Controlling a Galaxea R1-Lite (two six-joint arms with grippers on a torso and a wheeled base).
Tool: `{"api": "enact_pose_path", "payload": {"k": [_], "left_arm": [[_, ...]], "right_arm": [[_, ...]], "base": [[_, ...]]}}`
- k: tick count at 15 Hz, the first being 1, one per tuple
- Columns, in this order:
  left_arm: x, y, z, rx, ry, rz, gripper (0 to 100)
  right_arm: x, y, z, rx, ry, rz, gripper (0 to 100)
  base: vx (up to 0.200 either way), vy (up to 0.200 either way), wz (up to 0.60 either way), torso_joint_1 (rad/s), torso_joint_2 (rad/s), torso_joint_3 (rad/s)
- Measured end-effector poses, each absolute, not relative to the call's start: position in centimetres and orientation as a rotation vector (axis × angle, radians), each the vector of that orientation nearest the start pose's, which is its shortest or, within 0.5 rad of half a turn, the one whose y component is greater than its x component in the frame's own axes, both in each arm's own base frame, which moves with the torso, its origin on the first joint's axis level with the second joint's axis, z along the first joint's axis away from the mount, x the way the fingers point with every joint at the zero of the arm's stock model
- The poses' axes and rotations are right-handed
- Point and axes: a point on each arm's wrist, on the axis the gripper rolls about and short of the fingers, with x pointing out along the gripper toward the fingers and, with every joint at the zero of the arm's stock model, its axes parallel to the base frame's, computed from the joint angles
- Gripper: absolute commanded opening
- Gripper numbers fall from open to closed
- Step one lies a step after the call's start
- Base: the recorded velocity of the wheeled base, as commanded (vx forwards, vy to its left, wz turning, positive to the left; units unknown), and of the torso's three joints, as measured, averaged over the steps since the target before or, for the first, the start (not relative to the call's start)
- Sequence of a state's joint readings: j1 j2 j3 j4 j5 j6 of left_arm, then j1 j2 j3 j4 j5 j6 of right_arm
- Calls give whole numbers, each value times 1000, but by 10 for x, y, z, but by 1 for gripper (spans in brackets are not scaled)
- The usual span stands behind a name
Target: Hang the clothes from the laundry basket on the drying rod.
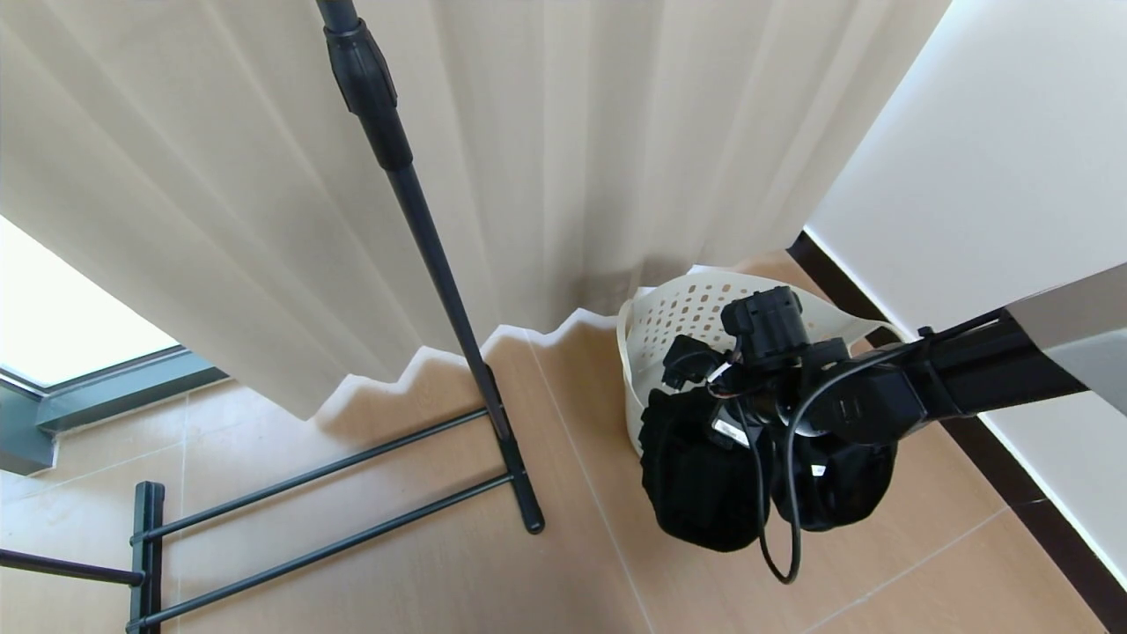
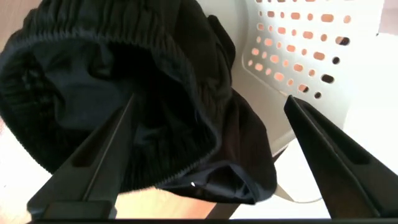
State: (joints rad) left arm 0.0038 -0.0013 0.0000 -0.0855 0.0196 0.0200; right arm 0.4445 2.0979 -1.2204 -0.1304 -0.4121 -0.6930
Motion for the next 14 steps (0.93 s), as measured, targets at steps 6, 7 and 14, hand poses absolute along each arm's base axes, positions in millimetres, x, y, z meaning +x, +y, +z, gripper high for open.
{"api": "enact_pose_path", "payload": {"k": [6,7,14], "left_arm": [[-23,0,84,21,-87,23,100],[-23,0,84,21,-86,23,100],[-23,0,84,21,-87,22,100]], "right_arm": [[390,162,83,-958,671,266,100],[396,161,81,-945,667,269,100],[408,161,77,-888,658,263,0]], "base": [[0,0,0,0,0,0],[0,0,0,0,0,0],[0,0,0,0,0,0]]}}
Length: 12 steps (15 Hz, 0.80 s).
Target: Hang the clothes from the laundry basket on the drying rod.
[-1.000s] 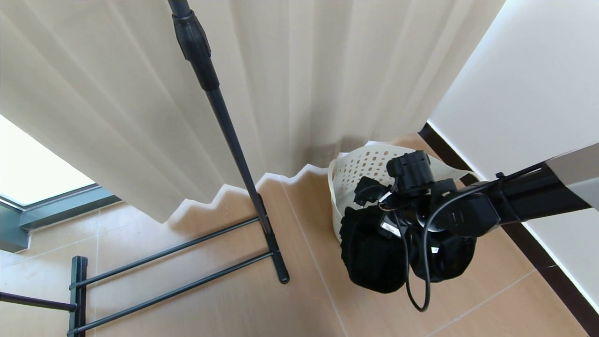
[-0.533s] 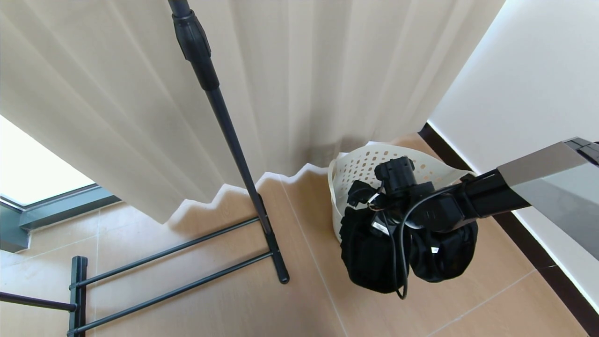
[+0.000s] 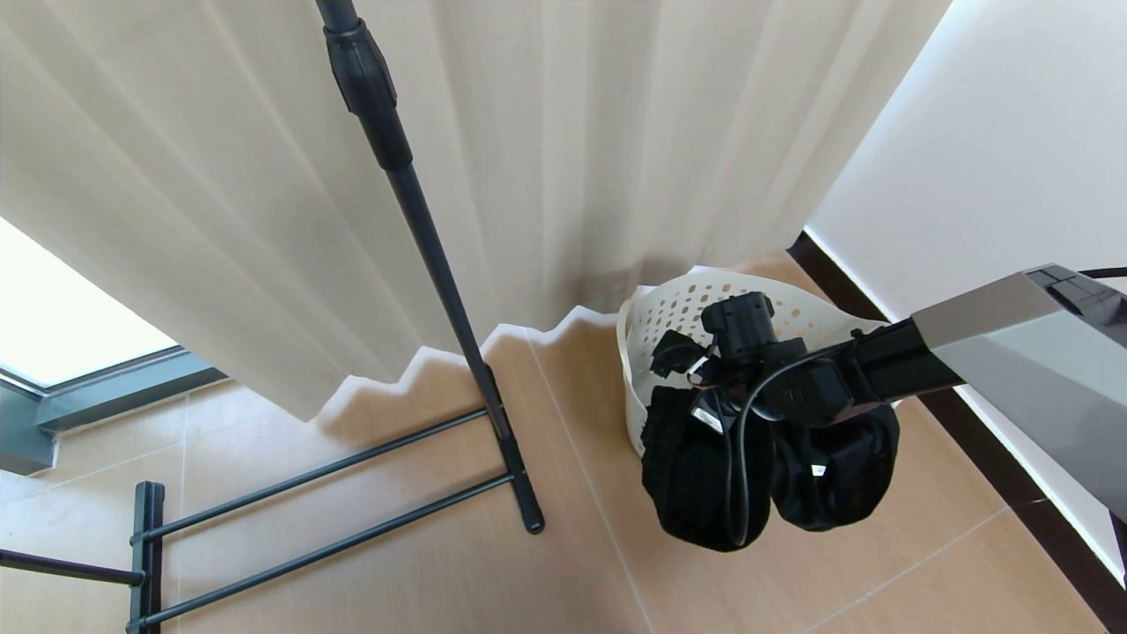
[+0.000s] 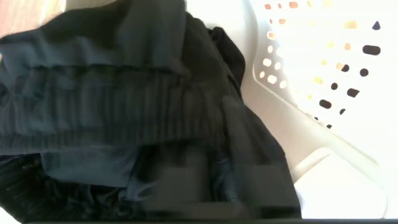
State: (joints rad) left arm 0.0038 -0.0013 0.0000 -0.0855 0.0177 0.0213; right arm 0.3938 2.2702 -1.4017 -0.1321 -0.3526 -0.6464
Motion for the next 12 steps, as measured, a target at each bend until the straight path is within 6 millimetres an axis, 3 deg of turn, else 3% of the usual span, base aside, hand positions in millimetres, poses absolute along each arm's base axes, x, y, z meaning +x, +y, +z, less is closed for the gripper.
{"api": "enact_pose_path", "payload": {"k": [3,6,9,12], "left_arm": [[-23,0,84,21,-86,22,100],[-23,0,84,21,-87,21,100],[-23,0,84,21,-87,22,100],[-23,0,84,23,-88,22,100]], "right_arm": [[403,160,80,-811,670,236,0],[384,160,102,-715,651,206,0],[355,161,133,-658,603,168,0],[314,167,171,-568,521,128,0]], "base": [[0,0,0,0,0,0],[0,0,0,0,0,0],[0,0,0,0,0,0],[0,0,0,0,0,0]]}}
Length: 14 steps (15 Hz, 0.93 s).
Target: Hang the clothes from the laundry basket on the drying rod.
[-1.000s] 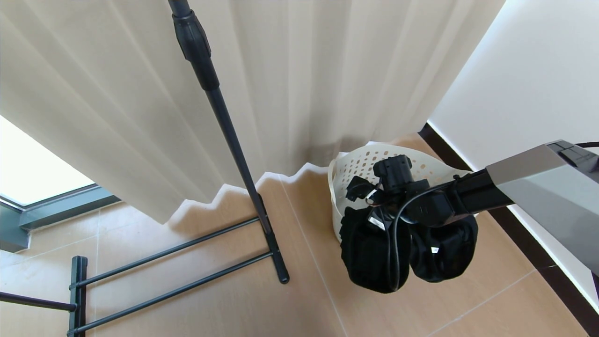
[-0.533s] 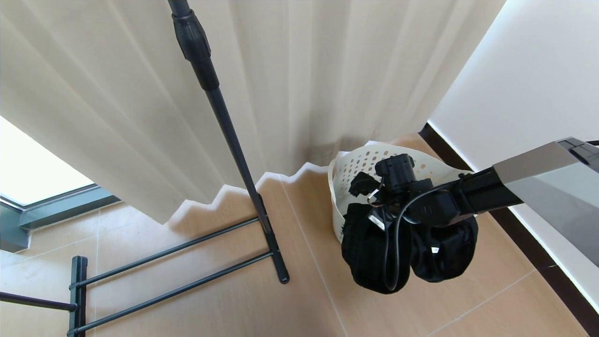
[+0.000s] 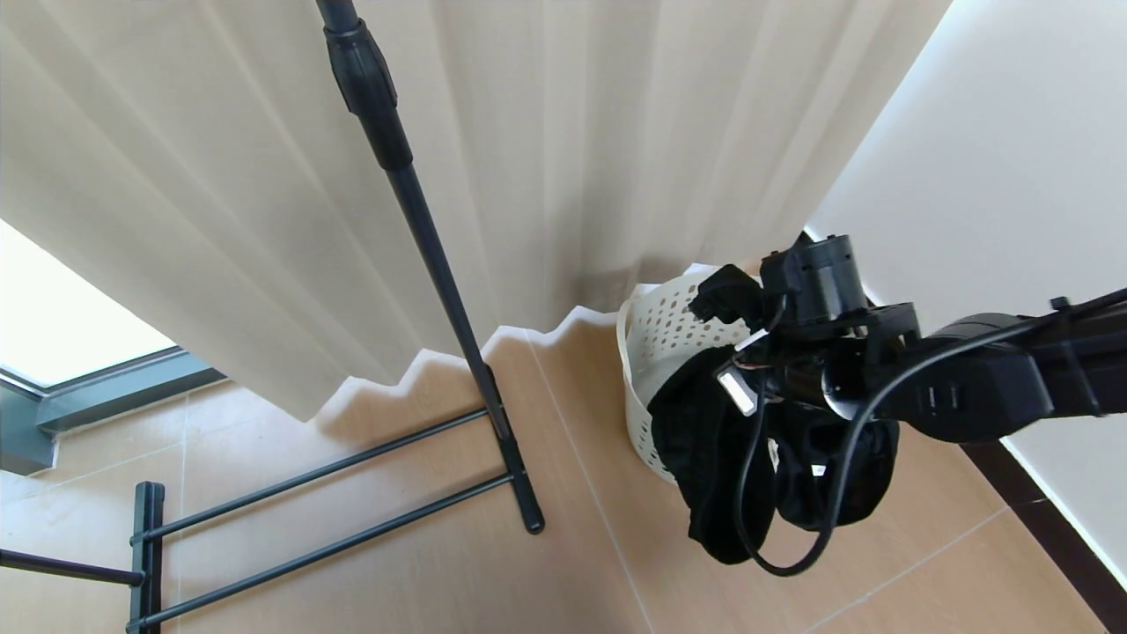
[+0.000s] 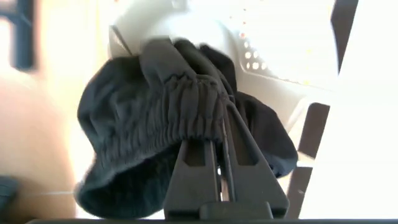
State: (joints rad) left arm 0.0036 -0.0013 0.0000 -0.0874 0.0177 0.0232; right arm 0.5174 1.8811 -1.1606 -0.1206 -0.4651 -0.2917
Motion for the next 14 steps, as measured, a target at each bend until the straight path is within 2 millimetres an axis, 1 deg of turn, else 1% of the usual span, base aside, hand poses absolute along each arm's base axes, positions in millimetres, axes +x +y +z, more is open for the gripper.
{"api": "enact_pose_path", "payload": {"k": [3,5,6,9,13,14], "left_arm": [[-23,0,84,38,-87,19,100],[-23,0,84,39,-86,19,100],[-23,0,84,37,-86,19,100],[-23,0,84,33,-86,20,100],[-23,0,84,33,-86,20,100],[-23,0,84,32,-86,21,100]], "right_arm": [[275,167,197,-509,453,146,0],[256,161,208,-482,420,157,0],[250,158,211,-475,410,158,0],[242,154,215,-462,397,159,0],[242,153,221,-428,341,149,0],[242,153,219,-423,332,147,0]], "base": [[0,0,0,0,0,0],[0,0,0,0,0,0],[0,0,0,12,2,56],[0,0,0,4,-1,144],[0,0,0,-1,1,194],[0,0,0,7,2,207]]}}
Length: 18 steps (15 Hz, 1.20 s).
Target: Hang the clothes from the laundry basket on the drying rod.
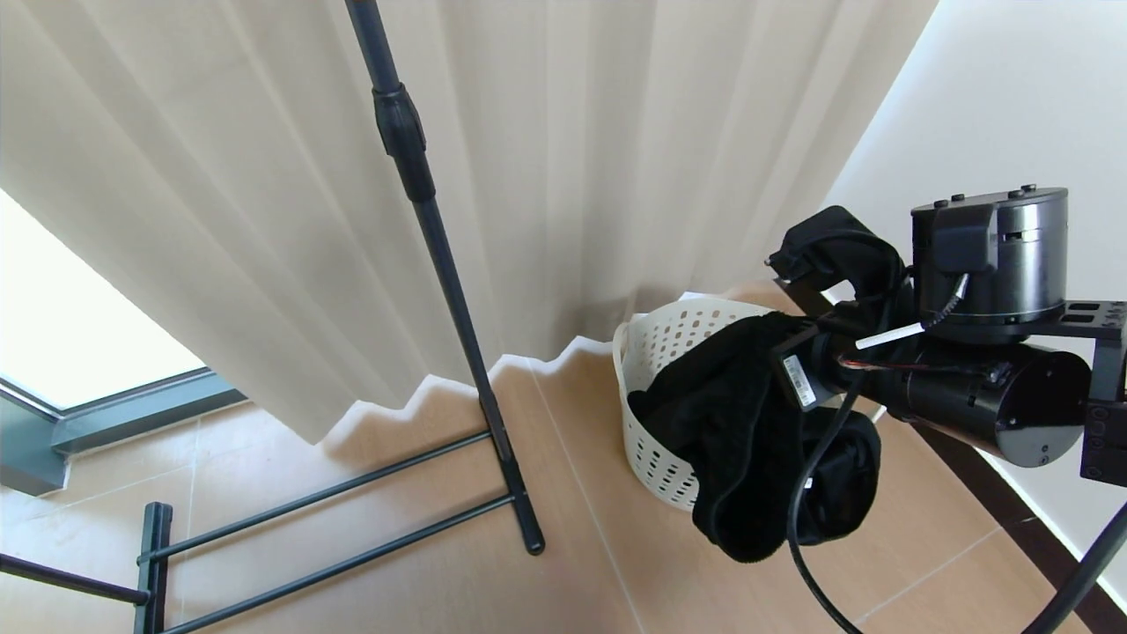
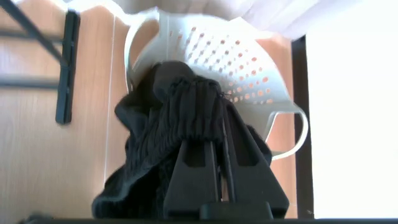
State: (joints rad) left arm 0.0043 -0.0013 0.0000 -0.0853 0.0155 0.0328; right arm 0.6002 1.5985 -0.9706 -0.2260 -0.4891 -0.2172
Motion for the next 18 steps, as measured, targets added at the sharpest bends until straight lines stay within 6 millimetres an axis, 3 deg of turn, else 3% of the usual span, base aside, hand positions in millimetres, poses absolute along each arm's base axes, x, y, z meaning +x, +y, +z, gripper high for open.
{"api": "enact_pose_path", "payload": {"k": [6,18], "left_arm": [[-23,0,84,32,-86,23,100],[-23,0,84,31,-86,24,100]], "right_arm": [[244,149,211,-418,325,132,0],[242,147,206,-431,342,131,0]], "base": [[0,0,0,4,-62,150],[0,0,0,112,-451,-135]]}}
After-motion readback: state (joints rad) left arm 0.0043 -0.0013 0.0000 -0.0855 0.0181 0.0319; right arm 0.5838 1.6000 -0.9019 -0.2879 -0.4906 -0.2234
